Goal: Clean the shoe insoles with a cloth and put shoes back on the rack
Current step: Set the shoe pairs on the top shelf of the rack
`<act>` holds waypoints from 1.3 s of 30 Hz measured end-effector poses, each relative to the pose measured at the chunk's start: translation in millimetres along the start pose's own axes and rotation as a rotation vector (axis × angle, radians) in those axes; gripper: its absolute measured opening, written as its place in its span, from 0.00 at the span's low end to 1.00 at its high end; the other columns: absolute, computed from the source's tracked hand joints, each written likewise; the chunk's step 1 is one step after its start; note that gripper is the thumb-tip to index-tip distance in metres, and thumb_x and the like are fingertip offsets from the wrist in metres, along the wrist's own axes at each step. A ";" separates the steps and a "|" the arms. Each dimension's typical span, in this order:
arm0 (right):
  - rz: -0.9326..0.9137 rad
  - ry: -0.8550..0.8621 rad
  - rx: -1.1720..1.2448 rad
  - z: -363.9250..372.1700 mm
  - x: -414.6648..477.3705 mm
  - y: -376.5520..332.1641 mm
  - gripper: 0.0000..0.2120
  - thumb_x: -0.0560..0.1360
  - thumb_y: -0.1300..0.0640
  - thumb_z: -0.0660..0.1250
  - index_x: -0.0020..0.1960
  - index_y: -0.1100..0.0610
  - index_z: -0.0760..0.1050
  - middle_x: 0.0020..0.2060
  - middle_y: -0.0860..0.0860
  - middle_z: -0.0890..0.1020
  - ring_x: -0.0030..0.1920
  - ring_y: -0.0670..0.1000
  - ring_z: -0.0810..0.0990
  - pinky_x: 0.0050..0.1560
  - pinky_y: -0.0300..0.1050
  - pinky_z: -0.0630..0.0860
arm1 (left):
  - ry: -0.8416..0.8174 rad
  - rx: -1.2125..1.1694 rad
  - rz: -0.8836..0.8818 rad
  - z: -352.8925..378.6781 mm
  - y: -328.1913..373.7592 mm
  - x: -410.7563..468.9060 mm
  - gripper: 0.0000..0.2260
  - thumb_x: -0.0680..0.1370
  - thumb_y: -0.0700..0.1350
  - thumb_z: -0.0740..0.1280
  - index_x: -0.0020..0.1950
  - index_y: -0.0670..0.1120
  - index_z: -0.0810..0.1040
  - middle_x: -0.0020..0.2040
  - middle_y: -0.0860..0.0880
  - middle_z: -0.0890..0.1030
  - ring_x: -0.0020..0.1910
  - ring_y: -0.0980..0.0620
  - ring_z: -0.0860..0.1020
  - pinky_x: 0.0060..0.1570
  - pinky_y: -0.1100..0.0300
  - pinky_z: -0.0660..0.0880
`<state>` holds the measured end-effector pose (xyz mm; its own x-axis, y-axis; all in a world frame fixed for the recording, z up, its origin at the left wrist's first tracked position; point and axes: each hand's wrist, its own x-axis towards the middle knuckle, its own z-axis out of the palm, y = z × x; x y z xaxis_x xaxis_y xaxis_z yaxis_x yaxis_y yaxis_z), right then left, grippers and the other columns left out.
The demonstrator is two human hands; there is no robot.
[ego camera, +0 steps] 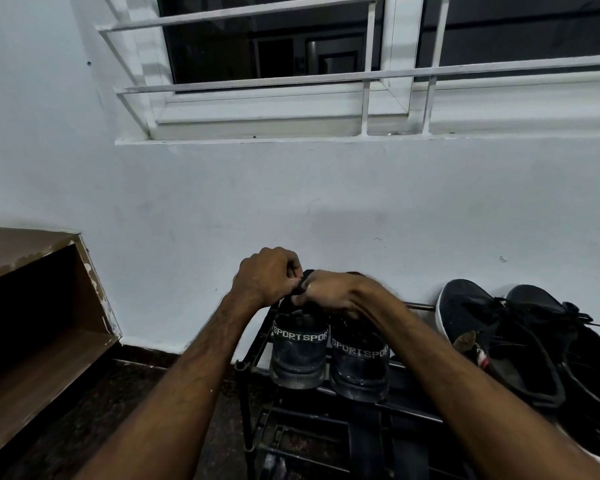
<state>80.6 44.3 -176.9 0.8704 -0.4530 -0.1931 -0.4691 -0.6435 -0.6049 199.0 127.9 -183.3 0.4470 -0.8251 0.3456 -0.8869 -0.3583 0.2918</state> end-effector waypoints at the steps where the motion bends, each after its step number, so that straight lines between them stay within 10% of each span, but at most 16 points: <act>1: -0.021 -0.075 -0.111 -0.6 -1.5 -4.5 0.09 0.79 0.55 0.64 0.47 0.61 0.76 0.41 0.55 0.79 0.41 0.53 0.78 0.43 0.47 0.74 | -0.005 0.006 0.004 -0.7 -0.5 0.2 0.04 0.70 0.47 0.69 0.43 0.54 0.81 0.42 0.58 0.83 0.43 0.56 0.79 0.38 0.61 0.69; 11: -0.050 0.291 -0.590 -22.4 -26.5 -28.3 0.13 0.71 0.59 0.74 0.56 0.57 0.80 0.53 0.55 0.79 0.51 0.57 0.81 0.42 0.46 0.72 | -0.044 0.091 0.045 -3.0 -0.2 0.1 0.03 0.73 0.49 0.70 0.40 0.55 0.76 0.44 0.59 0.83 0.44 0.54 0.78 0.39 0.60 0.67; 17: -0.115 -0.349 0.001 -10.6 -22.9 -4.7 0.15 0.83 0.55 0.59 0.55 0.67 0.77 0.54 0.61 0.80 0.55 0.61 0.81 0.55 0.58 0.80 | -0.205 -0.068 -0.048 2.7 -13.3 -3.3 0.10 0.71 0.52 0.71 0.51 0.55 0.77 0.49 0.58 0.82 0.49 0.54 0.80 0.43 0.58 0.75; 22: -0.205 -0.026 -0.278 -61.0 -31.5 20.3 0.13 0.78 0.51 0.68 0.57 0.59 0.81 0.52 0.55 0.84 0.49 0.51 0.81 0.50 0.45 0.78 | -0.684 -0.213 -0.335 3.8 -5.2 -18.0 0.20 0.76 0.49 0.69 0.65 0.45 0.69 0.57 0.44 0.79 0.52 0.44 0.81 0.43 0.46 0.82; 26: 0.206 -0.365 -0.377 -46.5 -50.3 38.3 0.22 0.79 0.41 0.62 0.63 0.57 0.76 0.54 0.53 0.79 0.50 0.53 0.79 0.39 0.45 0.80 | -0.689 -0.289 -0.361 1.9 -3.6 -21.7 0.15 0.78 0.36 0.60 0.65 0.41 0.72 0.55 0.39 0.81 0.51 0.38 0.83 0.44 0.41 0.82; 29: 0.177 -0.323 -0.260 -39.7 -64.8 40.7 0.31 0.76 0.32 0.55 0.67 0.55 0.72 0.52 0.49 0.77 0.52 0.54 0.80 0.35 0.44 0.80 | -0.691 -0.268 -0.349 -0.7 -4.5 -18.1 0.19 0.79 0.35 0.60 0.69 0.44 0.70 0.57 0.41 0.79 0.51 0.38 0.83 0.39 0.43 0.82; 34: 0.037 -0.315 -0.485 -19.9 -81.2 50.1 0.18 0.72 0.40 0.72 0.48 0.54 0.74 0.43 0.52 0.80 0.44 0.54 0.77 0.46 0.48 0.79 | -0.710 -0.229 -0.362 4.3 -7.0 -16.2 0.23 0.78 0.32 0.60 0.72 0.45 0.69 0.56 0.42 0.79 0.50 0.37 0.82 0.28 0.49 0.81; 39: -0.158 -0.141 -0.564 -15.7 -77.9 57.3 0.16 0.76 0.51 0.70 0.35 0.56 0.69 0.30 0.50 0.72 0.33 0.51 0.69 0.32 0.43 0.65 | -0.680 -0.301 -0.384 6.7 -7.8 -16.1 0.21 0.77 0.29 0.61 0.69 0.42 0.72 0.52 0.41 0.79 0.46 0.37 0.82 0.27 0.51 0.81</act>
<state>-16.4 33.0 -184.4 0.9296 -0.2637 -0.2576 -0.3057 -0.9419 -0.1391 197.9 141.1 -197.1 0.4581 -0.7876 -0.4120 -0.5746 -0.6161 0.5388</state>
